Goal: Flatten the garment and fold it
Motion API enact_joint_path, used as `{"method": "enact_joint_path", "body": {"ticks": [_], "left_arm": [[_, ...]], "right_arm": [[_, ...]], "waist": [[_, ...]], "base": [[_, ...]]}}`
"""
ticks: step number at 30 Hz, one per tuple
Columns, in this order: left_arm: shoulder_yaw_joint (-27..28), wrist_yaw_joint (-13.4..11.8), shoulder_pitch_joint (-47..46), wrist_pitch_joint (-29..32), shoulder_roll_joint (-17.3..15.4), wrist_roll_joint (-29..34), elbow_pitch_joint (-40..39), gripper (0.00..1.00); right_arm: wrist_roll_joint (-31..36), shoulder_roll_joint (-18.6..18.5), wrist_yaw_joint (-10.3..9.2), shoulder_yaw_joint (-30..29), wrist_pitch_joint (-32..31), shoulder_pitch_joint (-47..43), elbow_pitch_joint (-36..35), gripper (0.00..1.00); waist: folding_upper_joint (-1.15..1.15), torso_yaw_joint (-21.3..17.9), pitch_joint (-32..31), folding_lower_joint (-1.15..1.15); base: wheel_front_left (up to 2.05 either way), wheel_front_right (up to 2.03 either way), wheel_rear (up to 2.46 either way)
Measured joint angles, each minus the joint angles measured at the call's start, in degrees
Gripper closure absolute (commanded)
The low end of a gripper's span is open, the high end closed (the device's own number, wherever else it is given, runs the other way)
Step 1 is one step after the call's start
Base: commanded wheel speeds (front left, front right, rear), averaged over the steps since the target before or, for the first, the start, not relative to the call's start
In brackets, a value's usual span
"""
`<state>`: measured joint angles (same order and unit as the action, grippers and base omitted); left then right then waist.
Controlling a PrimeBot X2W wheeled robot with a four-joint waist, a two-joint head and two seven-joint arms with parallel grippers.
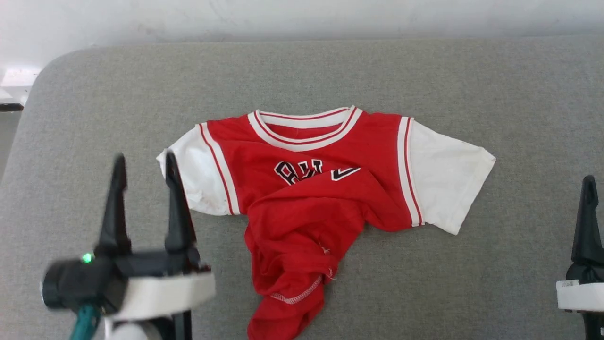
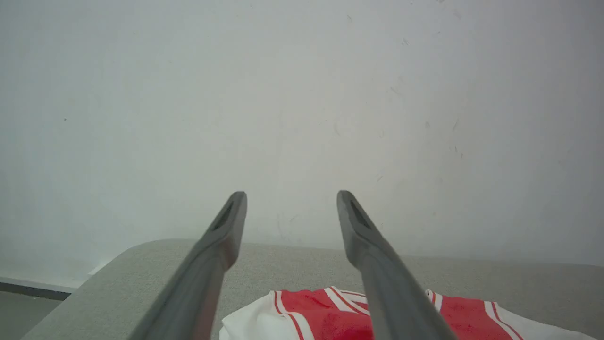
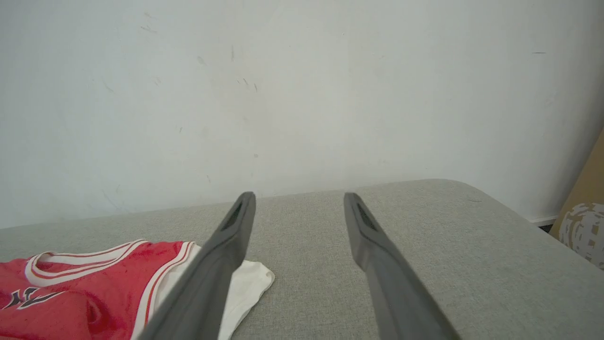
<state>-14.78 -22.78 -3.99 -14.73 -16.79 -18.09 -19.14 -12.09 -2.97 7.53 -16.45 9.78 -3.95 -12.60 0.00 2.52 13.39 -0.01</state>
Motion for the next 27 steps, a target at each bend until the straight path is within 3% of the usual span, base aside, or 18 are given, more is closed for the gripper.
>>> {"method": "enact_joint_path", "body": {"ticks": [8,14,18,27], "left_arm": [[1.48,6.3,10.16,0.01,6.01,7.04,-0.18,0.0],[3.91,9.73,10.72,0.0,8.91,9.12,0.2,0.0],[4.85,12.11,10.7,0.0,10.0,9.76,0.66,0.0],[5.55,15.74,9.71,0.0,12.17,11.35,2.21,0.0]], "right_arm": [[0.82,0.0,0.0,0.27,-1.23,-0.84,0.59,0.0],[3.65,-0.01,0.0,1.7,-8.09,3.48,-0.69,0.0],[2.58,0.05,0.01,2.69,-18.06,8.5,0.78,0.0],[8.02,-1.96,0.01,4.77,-43.75,19.59,7.11,0.0]], "waist": [[0.0,1.77,-0.76,0.0],[0.0,3.32,-1.25,0.01],[0.0,3.66,-0.81,0.0],[0.0,3.98,2.39,0.01]], "base": [[0.0,0.0,0.0],[0.0,0.0,0.0],[0.0,0.0,0.0],[0.0,0.0,0.0]]}}
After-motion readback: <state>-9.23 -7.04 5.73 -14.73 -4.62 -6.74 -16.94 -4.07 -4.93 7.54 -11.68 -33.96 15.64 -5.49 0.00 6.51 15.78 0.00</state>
